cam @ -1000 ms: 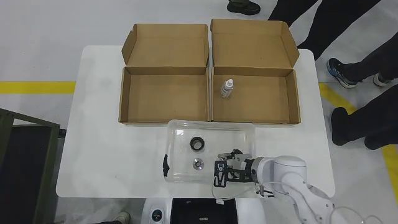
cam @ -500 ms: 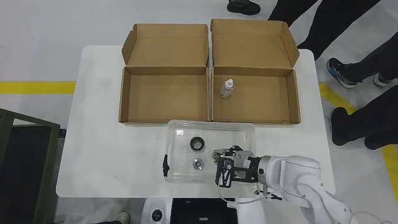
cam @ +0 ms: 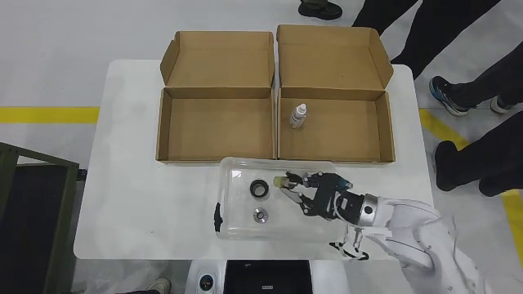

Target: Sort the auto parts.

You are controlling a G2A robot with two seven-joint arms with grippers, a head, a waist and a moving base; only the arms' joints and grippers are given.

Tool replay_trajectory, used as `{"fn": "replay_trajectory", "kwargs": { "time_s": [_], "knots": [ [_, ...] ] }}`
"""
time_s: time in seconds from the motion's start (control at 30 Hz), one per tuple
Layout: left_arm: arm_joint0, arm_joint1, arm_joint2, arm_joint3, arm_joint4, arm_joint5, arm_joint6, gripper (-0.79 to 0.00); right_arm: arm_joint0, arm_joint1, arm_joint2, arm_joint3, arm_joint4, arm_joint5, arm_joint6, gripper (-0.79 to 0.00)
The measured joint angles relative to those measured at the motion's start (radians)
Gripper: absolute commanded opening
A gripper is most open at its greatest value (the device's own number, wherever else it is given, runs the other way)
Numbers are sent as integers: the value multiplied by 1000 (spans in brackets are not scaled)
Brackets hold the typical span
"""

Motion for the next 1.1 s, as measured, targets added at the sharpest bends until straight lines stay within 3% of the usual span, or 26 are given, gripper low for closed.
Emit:
{"fn": "replay_trajectory", "kwargs": {
  "time_s": [0.43,1.1],
  "knots": [
    [0,0,0,0,0,0,0,0,-19,3,162,88,234,68,-121,-785],
    [0,0,0,0,0,0,0,0,-47,2,197,106,282,64,-154,-785]
  ]
}}
